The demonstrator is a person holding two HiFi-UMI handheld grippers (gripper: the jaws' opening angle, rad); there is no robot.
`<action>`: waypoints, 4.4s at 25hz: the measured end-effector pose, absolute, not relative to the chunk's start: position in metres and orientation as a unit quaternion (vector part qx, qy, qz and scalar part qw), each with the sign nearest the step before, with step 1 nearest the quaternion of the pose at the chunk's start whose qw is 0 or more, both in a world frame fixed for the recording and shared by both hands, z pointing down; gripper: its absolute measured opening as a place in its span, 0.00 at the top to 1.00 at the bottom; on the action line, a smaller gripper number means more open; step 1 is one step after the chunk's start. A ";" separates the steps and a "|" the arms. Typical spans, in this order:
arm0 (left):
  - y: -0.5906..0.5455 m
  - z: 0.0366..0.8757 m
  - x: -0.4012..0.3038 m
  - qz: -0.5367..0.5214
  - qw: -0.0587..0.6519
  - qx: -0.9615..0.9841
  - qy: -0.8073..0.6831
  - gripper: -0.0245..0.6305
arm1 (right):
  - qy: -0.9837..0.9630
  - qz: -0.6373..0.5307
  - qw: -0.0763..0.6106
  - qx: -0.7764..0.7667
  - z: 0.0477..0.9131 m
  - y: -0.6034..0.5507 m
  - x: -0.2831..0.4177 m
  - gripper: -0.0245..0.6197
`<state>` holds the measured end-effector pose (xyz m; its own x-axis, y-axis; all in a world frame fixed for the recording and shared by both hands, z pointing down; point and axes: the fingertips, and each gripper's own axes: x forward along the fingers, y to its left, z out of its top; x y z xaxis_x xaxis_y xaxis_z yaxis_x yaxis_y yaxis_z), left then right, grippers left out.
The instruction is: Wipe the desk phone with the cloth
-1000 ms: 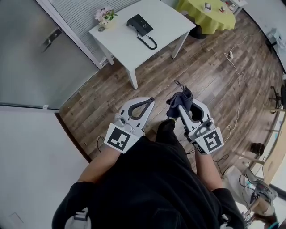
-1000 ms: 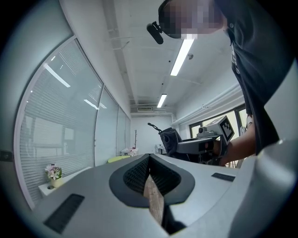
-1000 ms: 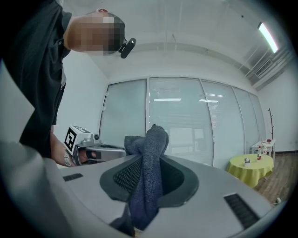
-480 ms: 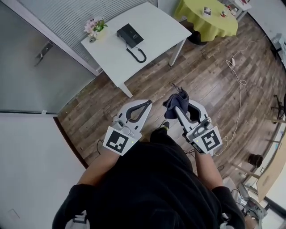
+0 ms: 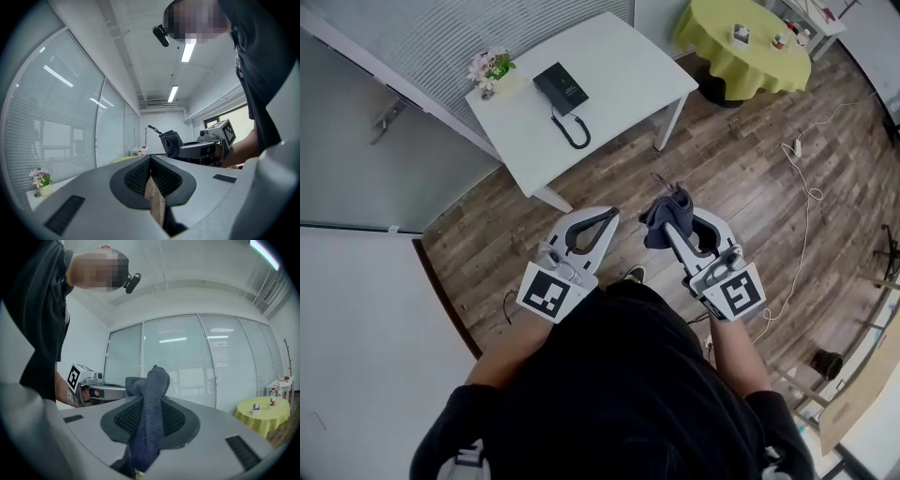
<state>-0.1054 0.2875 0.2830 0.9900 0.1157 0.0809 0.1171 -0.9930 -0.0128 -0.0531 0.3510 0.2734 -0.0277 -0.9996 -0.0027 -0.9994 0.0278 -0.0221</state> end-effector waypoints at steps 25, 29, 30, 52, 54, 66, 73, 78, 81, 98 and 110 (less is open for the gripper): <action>0.196 0.300 0.009 -0.029 -0.006 -0.999 -0.031 0.95 | 0.740 -0.026 -0.004 -0.672 0.286 0.256 0.065 0.79; 0.153 0.305 0.030 -0.025 -0.015 -0.999 -0.020 0.95 | 0.751 -0.028 -0.014 -0.660 0.286 0.207 0.081 0.80; 0.142 0.306 0.035 -0.025 -0.017 -0.999 -0.018 0.95 | 0.755 -0.029 -0.017 -0.655 0.287 0.195 0.084 0.80; -0.040 0.331 0.078 -0.039 -0.033 -0.994 0.099 0.95 | 0.822 -0.057 -0.055 -0.565 0.320 -0.002 0.142 0.79; -0.056 0.336 0.079 -0.043 -0.034 -0.989 0.134 0.95 | 0.839 -0.057 -0.057 -0.538 0.326 -0.019 0.147 0.79; -0.115 0.354 0.101 -0.067 -0.057 -0.947 0.310 0.95 | 0.914 -0.056 -0.098 -0.390 0.363 -0.109 0.185 0.79; -0.124 0.376 0.110 -0.071 -0.070 -0.918 0.383 0.95 | 0.930 -0.039 -0.139 -0.339 0.404 -0.138 0.193 0.79; -0.138 0.408 0.107 -0.100 -0.071 -0.904 0.410 0.95 | 0.928 -0.037 -0.184 -0.321 0.447 -0.154 0.184 0.79; -0.145 0.433 0.105 -0.108 -0.084 -0.898 0.419 0.95 | 0.926 -0.025 -0.223 -0.303 0.472 -0.163 0.175 0.79; -0.202 0.521 0.089 -0.133 -0.136 -0.878 0.439 0.95 | 0.875 0.144 -0.403 -0.227 0.575 -0.245 0.139 0.79; -0.215 0.548 0.089 -0.151 -0.157 -0.878 0.427 0.95 | 0.877 0.115 -0.412 -0.219 0.606 -0.254 0.132 0.79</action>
<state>0.0887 -0.2151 0.5484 0.5903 -0.7017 0.3990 -0.7965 -0.5866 0.1468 0.1316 -0.2541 0.6061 -0.5643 -0.4795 0.6721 -0.2894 0.8773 0.3829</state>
